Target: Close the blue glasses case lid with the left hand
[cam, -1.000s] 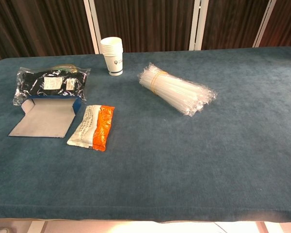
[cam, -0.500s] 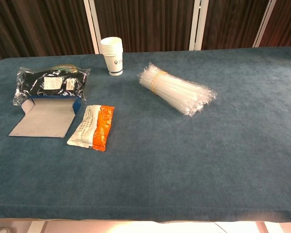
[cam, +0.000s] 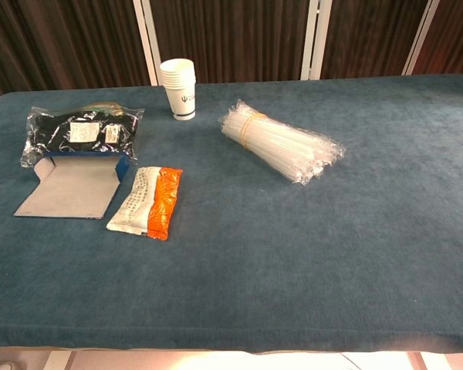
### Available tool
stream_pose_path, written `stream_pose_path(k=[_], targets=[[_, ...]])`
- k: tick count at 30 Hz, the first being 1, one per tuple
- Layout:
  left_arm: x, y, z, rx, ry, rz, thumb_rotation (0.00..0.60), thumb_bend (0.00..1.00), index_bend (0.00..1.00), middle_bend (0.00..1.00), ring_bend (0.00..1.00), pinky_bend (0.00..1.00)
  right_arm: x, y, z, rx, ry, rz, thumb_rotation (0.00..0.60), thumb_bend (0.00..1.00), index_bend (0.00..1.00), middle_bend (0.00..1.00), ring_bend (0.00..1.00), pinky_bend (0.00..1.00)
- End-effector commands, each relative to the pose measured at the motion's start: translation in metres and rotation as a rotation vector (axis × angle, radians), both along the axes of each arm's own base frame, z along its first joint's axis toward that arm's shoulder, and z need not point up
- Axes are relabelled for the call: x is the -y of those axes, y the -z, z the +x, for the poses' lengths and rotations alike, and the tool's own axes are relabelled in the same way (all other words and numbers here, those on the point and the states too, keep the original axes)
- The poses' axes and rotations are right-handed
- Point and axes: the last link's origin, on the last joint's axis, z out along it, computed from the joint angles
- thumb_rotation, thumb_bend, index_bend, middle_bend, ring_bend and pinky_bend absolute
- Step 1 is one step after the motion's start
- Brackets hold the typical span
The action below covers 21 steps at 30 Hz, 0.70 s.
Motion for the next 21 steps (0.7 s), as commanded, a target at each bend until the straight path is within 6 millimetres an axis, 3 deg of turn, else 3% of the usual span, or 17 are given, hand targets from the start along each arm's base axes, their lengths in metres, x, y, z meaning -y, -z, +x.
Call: stream_pose_path(k=[1, 21], targets=[[-0.0027, 0.0013, -0.0017, 0.0, -0.009, 0.005, 0.6, 0.4, 0.51, 0.01, 0.0, 0.01, 0.0, -0.0003, -0.0002, 0.001, 0.0, 0.0, 0.6, 0.27, 0.0, 0.0, 0.0, 0.0], [-0.0089, -0.0046, 0.0013, 0.022, 0.019, 0.079, 0.6, 0.39, 0.68, 0.12, 0.0, 0.03, -0.0002, -0.0008, 0.0, 0.001, 0.0, -0.001, 0.6, 0.27, 0.0, 0.0, 0.0, 0.0]])
